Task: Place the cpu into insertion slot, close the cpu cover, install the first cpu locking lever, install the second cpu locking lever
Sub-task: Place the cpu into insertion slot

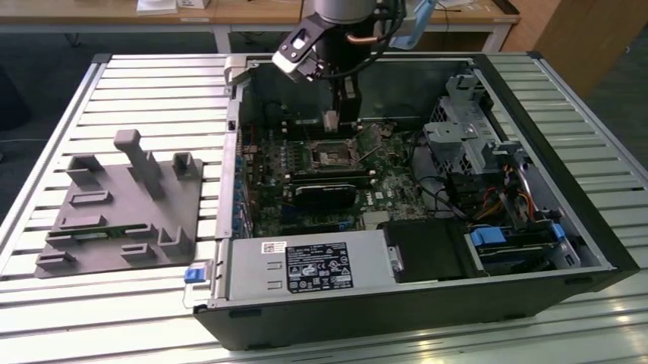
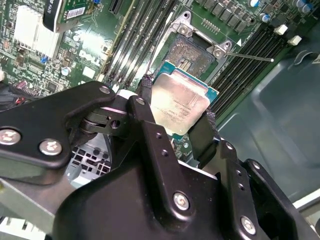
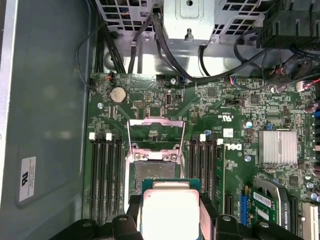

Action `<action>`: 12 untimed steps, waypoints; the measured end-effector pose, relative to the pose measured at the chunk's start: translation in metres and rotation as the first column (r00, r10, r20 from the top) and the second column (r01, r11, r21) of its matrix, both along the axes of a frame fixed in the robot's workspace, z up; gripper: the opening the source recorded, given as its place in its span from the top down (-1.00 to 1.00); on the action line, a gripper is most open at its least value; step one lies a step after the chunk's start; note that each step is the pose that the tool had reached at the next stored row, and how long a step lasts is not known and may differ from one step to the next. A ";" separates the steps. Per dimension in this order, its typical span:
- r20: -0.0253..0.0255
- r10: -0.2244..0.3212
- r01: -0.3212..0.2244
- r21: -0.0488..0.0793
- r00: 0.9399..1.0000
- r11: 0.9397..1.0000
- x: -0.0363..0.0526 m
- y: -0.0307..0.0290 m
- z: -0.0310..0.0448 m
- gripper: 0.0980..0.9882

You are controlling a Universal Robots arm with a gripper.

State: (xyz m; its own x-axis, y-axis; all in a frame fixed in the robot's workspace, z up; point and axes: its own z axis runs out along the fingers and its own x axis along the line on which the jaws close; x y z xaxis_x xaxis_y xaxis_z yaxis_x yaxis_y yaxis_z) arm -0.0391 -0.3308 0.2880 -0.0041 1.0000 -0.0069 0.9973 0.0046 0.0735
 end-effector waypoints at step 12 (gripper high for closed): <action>0.000 0.000 0.000 0.000 1.000 1.000 0.0000 0.0000 -0.0096 0.00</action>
State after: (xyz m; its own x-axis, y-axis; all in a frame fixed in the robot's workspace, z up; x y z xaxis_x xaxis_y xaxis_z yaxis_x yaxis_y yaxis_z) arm -0.0391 -0.3308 0.2785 -0.0040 1.0000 -0.0069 0.9973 0.0044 0.0734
